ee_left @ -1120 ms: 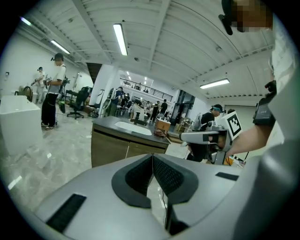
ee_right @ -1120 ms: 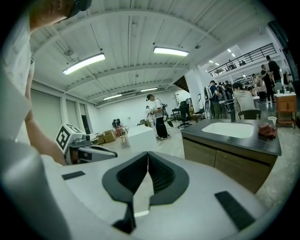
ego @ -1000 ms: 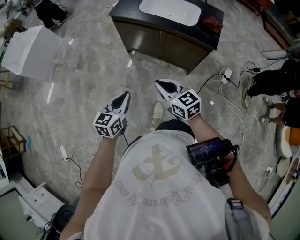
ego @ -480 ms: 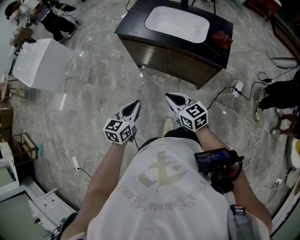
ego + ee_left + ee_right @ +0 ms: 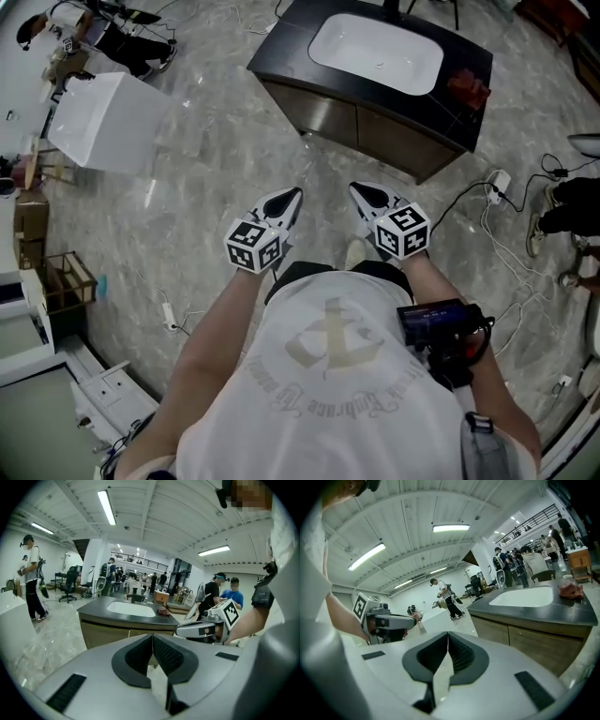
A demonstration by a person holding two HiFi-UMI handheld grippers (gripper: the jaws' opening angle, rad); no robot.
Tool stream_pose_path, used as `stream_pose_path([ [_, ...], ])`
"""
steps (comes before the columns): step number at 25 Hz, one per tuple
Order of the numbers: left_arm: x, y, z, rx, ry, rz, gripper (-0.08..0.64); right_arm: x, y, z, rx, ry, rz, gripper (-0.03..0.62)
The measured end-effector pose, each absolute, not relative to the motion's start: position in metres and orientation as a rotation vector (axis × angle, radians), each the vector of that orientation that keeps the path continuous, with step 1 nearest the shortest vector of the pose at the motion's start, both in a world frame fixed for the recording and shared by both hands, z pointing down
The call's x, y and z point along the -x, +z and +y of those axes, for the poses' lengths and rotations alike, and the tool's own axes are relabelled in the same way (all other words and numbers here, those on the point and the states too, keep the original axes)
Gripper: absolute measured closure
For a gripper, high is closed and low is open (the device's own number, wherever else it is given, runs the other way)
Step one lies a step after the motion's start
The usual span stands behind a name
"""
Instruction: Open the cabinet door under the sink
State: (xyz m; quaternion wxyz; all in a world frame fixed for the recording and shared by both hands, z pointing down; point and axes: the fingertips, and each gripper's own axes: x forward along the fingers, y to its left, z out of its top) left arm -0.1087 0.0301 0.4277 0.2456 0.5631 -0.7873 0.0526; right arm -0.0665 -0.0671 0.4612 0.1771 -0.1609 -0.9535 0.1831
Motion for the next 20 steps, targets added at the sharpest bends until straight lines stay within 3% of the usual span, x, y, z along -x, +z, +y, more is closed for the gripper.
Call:
stream_pose_path([
  [8, 0.106, 0.447, 0.014, -1.61, 0.41, -2.063, 0.546, 0.058, 0.483, -0.081, 0.36, 0.567, -2.669, 0.578],
  [20, 0.151, 0.462, -0.01, -1.729, 0.493, -1.938, 0.546, 0.077, 0.499, -0.084, 0.098, 0.6, -2.642, 0.578],
])
